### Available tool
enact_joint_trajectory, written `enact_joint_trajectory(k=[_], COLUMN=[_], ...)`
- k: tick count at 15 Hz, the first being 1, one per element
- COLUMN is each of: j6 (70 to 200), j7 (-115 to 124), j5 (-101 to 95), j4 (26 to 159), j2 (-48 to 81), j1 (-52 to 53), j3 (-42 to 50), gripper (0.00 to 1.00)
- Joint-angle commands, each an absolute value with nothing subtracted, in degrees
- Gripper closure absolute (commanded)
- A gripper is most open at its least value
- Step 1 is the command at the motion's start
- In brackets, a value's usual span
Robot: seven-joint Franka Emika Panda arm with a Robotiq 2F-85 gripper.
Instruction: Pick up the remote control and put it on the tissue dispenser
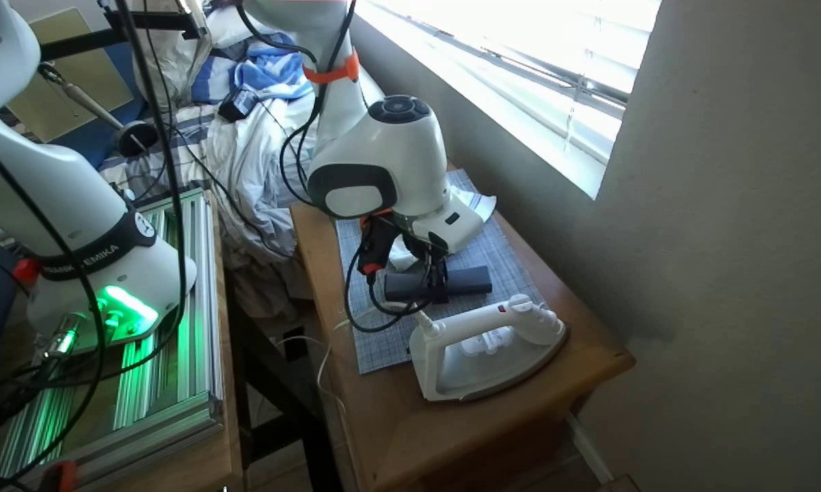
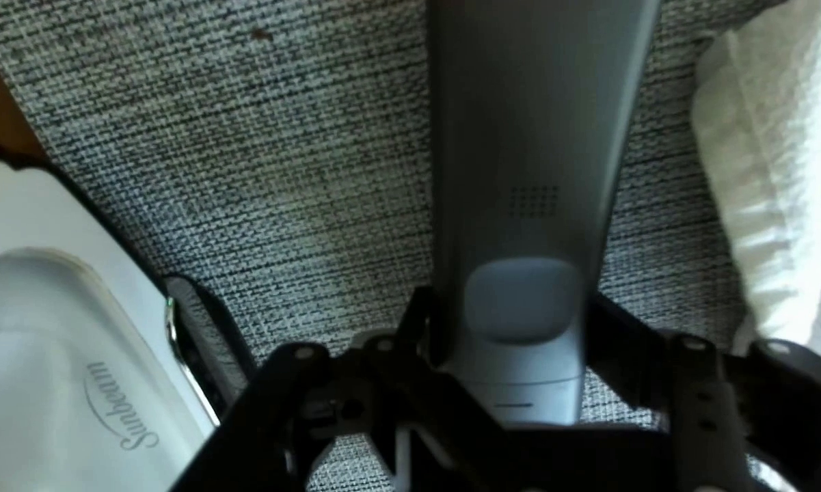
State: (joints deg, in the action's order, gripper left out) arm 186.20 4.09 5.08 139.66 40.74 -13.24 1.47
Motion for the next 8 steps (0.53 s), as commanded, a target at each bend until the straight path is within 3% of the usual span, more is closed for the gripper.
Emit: enact_joint_trajectory(k=[1, 8], j6=[189.58, 186.32], j7=[2.18, -1.28], j5=[3.43, -0.83], j4=[144.6, 153.92], j2=[36.16, 24.36], j1=[-14.74, -16.89], j3=[-0.18, -0.62], gripper=[0.71, 0.71])
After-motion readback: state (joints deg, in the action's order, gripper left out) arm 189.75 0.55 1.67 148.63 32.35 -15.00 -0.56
